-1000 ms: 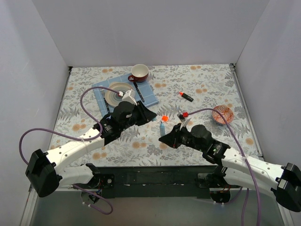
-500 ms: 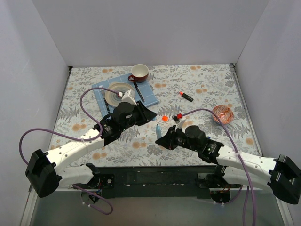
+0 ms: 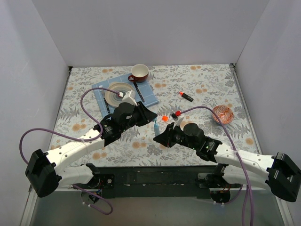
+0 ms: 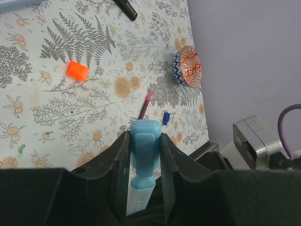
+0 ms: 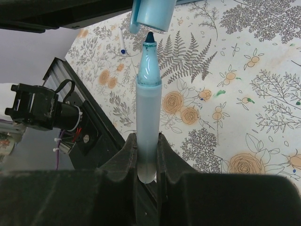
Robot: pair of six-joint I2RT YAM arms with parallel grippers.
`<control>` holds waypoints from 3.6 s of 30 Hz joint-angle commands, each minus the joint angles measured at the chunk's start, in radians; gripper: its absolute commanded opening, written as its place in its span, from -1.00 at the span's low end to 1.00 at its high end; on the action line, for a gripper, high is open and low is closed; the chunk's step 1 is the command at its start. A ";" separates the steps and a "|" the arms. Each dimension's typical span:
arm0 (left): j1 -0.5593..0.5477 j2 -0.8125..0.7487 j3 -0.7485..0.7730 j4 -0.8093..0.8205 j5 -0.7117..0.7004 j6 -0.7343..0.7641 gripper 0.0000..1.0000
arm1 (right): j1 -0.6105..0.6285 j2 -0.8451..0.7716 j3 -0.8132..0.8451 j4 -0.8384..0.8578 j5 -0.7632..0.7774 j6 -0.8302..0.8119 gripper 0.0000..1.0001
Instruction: Insert the pens into the pen caps
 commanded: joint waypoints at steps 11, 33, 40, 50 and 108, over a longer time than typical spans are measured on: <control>-0.057 -0.037 -0.059 0.013 0.030 -0.007 -1.00 | 0.004 -0.003 0.090 0.035 0.138 -0.043 -0.97; -0.133 -0.038 -0.056 -0.007 0.044 0.094 -0.91 | 0.004 0.028 0.196 0.000 0.233 -0.115 -0.97; -0.133 -0.106 -0.055 -0.004 0.084 0.090 -0.32 | 0.004 0.014 0.177 0.041 0.178 -0.170 -0.97; -0.133 -0.184 -0.049 0.001 0.124 0.097 0.10 | 0.005 -0.070 0.112 0.079 0.098 -0.175 -0.97; -0.133 -0.155 -0.171 0.306 0.576 0.085 -1.00 | -0.019 -0.280 0.325 0.034 0.021 -0.252 -0.97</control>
